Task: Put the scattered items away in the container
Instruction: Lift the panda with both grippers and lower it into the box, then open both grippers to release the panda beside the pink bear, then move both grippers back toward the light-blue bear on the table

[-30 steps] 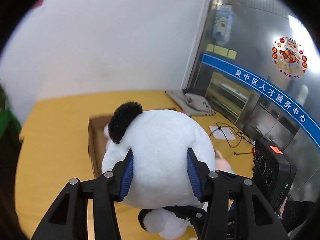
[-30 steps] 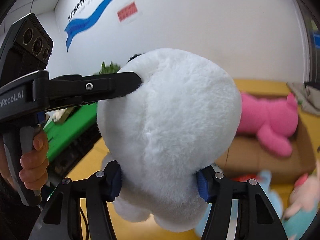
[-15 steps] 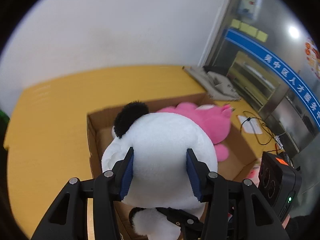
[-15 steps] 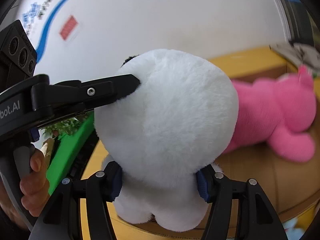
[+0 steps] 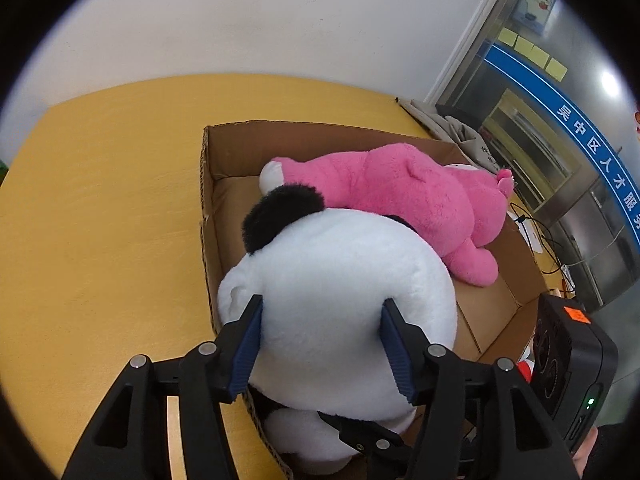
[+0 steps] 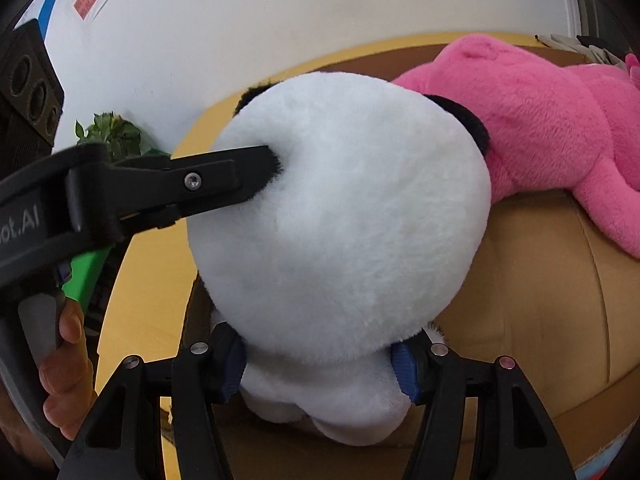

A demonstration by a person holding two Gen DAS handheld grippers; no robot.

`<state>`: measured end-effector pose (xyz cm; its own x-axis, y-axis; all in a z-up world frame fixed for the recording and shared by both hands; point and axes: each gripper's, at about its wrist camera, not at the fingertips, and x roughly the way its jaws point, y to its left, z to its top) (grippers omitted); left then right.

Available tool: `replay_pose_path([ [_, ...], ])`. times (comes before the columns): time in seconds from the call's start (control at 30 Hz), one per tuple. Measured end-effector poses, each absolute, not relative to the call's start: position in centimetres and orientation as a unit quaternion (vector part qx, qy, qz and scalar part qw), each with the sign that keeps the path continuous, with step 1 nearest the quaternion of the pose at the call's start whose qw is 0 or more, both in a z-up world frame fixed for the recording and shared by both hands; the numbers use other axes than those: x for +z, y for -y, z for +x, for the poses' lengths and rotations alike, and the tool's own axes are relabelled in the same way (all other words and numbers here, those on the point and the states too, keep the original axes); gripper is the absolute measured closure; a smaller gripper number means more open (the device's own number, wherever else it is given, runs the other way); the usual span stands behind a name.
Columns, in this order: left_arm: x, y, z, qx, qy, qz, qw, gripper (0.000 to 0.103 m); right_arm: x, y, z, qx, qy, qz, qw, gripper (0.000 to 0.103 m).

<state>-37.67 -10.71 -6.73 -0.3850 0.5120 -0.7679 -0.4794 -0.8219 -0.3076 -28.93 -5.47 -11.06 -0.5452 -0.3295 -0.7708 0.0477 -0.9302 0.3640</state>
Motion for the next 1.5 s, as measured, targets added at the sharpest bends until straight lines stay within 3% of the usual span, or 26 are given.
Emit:
replay_pose_path([
  [0.07,-6.5,10.9,-37.2,0.838,0.019,-0.465,0.285,0.037,-11.1,5.8,-28.9,-0.861,0.139,0.476,0.113,0.028],
  [0.17,-5.5,11.3,-35.8,0.85,0.03,-0.45,0.273,0.035,-10.8,4.7,-28.4,-0.85,0.151,0.487,0.131,0.017],
  [0.23,-4.3,11.5,-34.5,0.862,0.031,-0.433,0.263,0.037,-9.8,3.6,-27.1,-0.856,0.154,0.474,0.14,0.0],
  [0.37,-0.4,11.8,-29.5,0.892,0.015,-0.38,0.242,0.036,-6.3,0.0,-22.0,-0.892,0.108,0.418,0.133,0.0],
  [0.4,0.5,12.0,-27.8,0.899,0.018,-0.366,0.238,0.027,-5.5,-1.1,-20.6,-0.902,0.089,0.402,0.127,0.0],
  [0.47,2.3,12.1,-24.2,0.913,0.025,-0.339,0.226,0.021,-3.9,-3.7,-18.3,-0.92,0.054,0.374,0.107,0.0],
  [0.8,1.2,4.5,-11.3,0.901,0.047,-0.351,0.252,0.021,-1.0,-12.6,-9.1,-0.933,0.003,0.359,0.031,0.0],
  [1.5,-0.2,0.6,-8.3,0.878,0.071,-0.377,0.285,0.021,-1.9,-13.0,-4.8,-0.932,-0.03,0.357,0.056,0.0],
])
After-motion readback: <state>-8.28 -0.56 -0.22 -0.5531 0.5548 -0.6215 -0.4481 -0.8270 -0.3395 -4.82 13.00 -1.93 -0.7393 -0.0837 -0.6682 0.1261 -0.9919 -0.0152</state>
